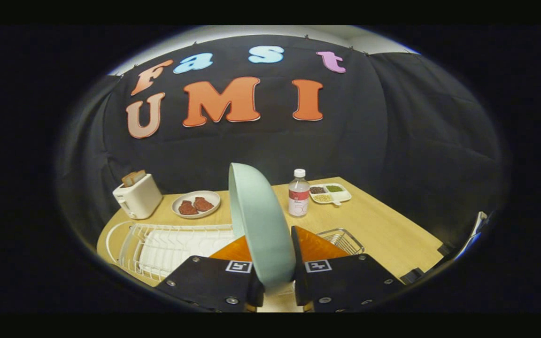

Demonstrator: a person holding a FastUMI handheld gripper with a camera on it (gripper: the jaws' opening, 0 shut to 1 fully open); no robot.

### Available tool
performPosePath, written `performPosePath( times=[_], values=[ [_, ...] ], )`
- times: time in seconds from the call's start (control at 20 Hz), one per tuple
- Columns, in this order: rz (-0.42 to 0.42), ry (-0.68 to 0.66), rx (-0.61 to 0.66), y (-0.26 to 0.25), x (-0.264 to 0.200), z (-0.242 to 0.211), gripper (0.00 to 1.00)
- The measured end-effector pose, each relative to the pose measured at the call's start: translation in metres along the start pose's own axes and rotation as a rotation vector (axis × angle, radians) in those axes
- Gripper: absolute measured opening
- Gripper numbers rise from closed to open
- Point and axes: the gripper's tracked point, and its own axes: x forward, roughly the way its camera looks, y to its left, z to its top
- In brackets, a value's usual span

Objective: Take the plate from the dish rack, then take the spoon from the basket and place it into the plate.

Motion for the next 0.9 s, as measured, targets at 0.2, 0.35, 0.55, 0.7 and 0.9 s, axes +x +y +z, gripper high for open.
performPosePath(
  times=[0.2,0.35,0.55,0.7,0.9],
  values=[
    [0.126,0.073,0.105,0.011,-0.034,-0.034,0.26],
    [0.193,0.110,0.163,0.013,-0.060,-0.062,0.26],
    [0.295,0.191,0.262,0.021,-0.094,-0.106,0.26],
    [0.371,0.255,0.329,0.030,-0.108,-0.137,0.26],
    [0.417,0.318,0.377,0.032,-0.122,-0.175,0.26]
  ],
)
